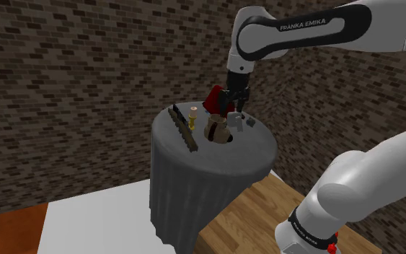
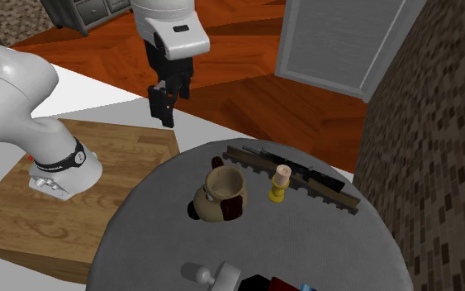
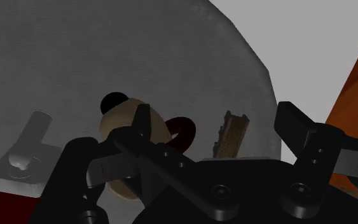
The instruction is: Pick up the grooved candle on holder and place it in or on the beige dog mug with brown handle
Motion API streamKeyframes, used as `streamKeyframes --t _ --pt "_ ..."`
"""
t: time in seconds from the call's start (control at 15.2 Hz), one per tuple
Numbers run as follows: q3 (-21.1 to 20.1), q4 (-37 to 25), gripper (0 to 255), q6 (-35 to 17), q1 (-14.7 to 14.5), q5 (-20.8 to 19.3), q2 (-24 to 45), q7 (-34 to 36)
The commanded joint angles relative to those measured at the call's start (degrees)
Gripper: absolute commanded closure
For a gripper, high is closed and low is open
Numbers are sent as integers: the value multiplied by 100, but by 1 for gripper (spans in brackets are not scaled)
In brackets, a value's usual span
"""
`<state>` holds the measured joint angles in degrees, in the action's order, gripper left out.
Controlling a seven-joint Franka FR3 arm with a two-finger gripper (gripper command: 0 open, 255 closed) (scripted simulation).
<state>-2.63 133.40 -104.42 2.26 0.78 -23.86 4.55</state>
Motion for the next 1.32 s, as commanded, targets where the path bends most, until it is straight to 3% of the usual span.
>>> streamKeyframes --t 0.0,0.59,1.12,1.25 --pt "47 -211 0 -306 43 -54 451 -84" --pt "134 -1412 0 -1216 133 -172 2313 -282" --pt "183 -2936 0 -1537 189 -223 3942 -437" --pt "184 -2860 0 -1672 190 -225 4001 -436"
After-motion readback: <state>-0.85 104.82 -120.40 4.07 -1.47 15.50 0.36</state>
